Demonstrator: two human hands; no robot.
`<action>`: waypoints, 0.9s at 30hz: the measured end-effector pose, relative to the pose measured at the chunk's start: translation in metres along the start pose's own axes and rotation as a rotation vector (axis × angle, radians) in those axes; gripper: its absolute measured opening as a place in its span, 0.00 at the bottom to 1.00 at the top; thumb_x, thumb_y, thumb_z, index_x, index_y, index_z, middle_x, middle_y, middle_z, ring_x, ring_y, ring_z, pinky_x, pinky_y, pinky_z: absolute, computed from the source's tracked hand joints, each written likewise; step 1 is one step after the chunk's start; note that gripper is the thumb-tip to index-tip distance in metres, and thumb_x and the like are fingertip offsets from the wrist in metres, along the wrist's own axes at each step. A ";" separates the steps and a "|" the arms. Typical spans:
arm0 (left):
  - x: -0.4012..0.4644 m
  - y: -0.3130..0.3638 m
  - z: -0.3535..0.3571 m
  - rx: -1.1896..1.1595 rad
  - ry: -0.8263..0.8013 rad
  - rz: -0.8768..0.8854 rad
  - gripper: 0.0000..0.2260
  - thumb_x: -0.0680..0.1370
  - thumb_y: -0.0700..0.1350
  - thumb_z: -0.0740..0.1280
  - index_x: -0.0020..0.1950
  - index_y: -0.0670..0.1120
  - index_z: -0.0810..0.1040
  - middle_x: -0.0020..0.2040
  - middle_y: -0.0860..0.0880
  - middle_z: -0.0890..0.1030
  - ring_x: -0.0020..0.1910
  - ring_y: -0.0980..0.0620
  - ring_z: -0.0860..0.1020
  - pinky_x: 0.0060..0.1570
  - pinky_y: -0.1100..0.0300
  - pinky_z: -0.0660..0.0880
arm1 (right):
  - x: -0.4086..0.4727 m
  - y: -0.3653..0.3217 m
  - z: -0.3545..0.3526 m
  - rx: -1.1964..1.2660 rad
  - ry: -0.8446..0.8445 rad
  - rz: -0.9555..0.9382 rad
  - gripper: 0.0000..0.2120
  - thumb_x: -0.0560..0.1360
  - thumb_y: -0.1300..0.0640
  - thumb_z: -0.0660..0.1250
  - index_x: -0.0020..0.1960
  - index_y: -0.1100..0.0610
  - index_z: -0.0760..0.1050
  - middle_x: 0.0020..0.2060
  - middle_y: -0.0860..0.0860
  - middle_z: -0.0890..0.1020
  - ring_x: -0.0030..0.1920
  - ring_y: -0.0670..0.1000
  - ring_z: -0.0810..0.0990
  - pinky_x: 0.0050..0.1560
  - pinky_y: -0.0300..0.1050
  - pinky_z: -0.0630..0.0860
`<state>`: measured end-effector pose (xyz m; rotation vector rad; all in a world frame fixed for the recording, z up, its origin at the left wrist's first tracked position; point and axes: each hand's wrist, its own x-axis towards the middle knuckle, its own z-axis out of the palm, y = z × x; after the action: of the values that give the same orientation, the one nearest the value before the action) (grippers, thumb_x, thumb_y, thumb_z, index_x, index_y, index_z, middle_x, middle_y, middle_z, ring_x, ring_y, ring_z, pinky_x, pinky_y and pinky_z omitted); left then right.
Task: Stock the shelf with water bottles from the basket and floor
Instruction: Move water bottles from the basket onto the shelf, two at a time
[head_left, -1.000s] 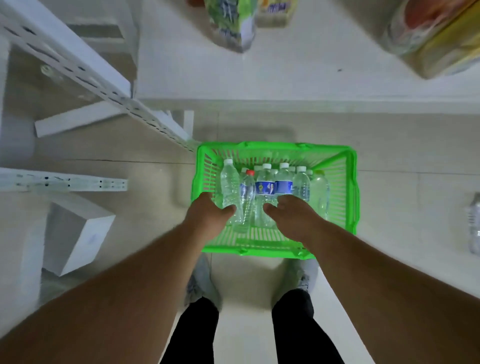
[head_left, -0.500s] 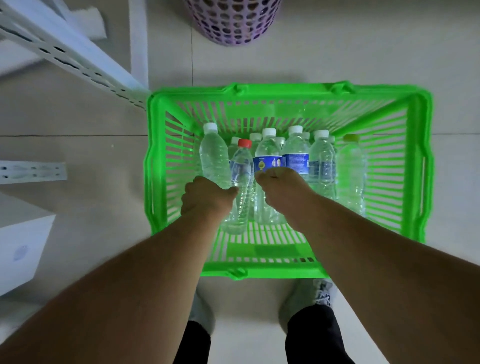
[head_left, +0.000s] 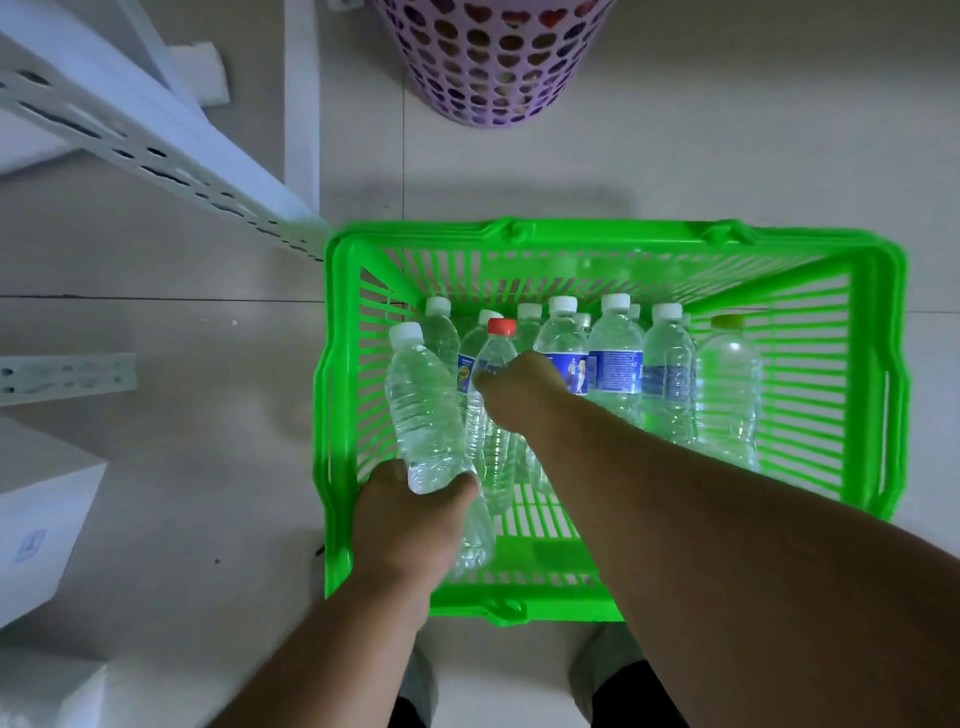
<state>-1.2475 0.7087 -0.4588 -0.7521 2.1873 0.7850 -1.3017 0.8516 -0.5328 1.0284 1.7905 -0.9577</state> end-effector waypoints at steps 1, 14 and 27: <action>-0.001 0.000 0.000 -0.016 0.013 0.010 0.16 0.69 0.52 0.76 0.34 0.46 0.71 0.28 0.53 0.71 0.26 0.55 0.69 0.24 0.62 0.61 | 0.007 -0.001 0.005 -0.010 0.028 -0.026 0.14 0.77 0.52 0.66 0.36 0.54 0.68 0.35 0.50 0.73 0.33 0.49 0.70 0.29 0.40 0.66; -0.027 -0.006 -0.022 -0.155 -0.066 0.125 0.11 0.69 0.48 0.78 0.45 0.47 0.79 0.39 0.56 0.84 0.39 0.62 0.81 0.39 0.68 0.73 | -0.017 0.025 -0.005 0.137 0.071 -0.146 0.24 0.74 0.42 0.70 0.61 0.58 0.76 0.51 0.56 0.82 0.48 0.56 0.81 0.43 0.48 0.77; -0.182 0.085 -0.133 -0.355 -0.227 0.348 0.19 0.65 0.44 0.80 0.52 0.48 0.79 0.47 0.51 0.86 0.49 0.52 0.84 0.54 0.49 0.79 | -0.278 -0.018 -0.187 0.219 0.324 -0.580 0.13 0.70 0.41 0.74 0.44 0.50 0.79 0.29 0.38 0.80 0.24 0.38 0.74 0.24 0.30 0.66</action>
<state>-1.2508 0.7208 -0.2185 -0.4211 2.0189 1.3901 -1.2845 0.9376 -0.2092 0.8376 2.3649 -1.4246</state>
